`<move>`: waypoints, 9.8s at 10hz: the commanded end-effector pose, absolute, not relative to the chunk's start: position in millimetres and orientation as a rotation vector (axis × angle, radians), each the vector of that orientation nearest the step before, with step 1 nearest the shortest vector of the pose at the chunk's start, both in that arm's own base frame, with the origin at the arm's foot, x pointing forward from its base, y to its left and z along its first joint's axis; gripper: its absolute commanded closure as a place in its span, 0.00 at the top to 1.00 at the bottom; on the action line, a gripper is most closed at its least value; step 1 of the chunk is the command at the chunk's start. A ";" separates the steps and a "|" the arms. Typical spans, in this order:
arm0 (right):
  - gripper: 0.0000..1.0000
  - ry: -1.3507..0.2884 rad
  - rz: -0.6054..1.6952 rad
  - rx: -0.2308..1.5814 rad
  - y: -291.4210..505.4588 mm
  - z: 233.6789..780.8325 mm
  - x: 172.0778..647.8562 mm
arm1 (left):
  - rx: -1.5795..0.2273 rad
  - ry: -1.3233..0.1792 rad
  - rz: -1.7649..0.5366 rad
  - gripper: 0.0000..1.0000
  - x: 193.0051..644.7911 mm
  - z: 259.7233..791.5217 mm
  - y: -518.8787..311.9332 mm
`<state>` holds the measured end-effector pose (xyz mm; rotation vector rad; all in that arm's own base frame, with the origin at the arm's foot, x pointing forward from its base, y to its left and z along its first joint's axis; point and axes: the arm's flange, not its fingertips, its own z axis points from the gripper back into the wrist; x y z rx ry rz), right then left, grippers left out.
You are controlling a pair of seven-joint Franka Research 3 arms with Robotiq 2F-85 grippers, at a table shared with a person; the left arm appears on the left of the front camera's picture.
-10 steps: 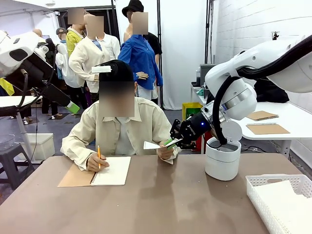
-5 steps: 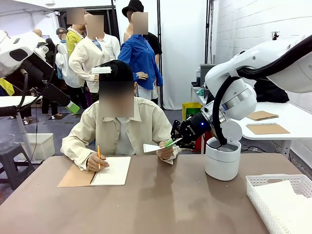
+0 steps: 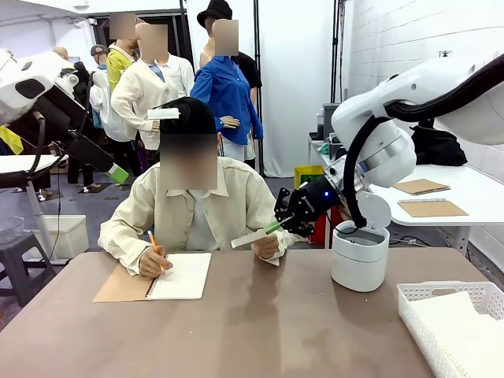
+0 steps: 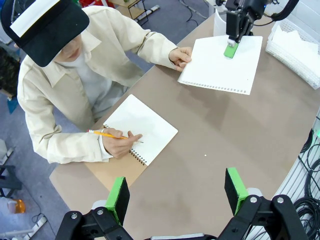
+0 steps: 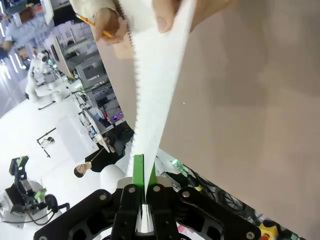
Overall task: Sort the paper based on its condition.
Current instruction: If a person hands you a paper, place it in the Organizing basket , and if it's crumpled, put it in the Trash can.
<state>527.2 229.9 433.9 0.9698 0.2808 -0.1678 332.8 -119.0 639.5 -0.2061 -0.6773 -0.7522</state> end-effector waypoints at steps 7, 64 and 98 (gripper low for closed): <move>0.00 0.010 0.318 0.661 187.4 590.3 428.2 | -0.215 -0.677 -0.750 1.00 333.0 639.2 -118.2; 0.00 0.021 -0.104 0.110 -48.6 375.9 301.9 | -0.215 -0.677 -0.750 1.00 333.0 639.2 -118.2; 1.00 0.109 0.000 0.021 -75.0 441.8 315.0 | -0.215 -0.677 -0.750 1.00 333.0 639.2 -118.2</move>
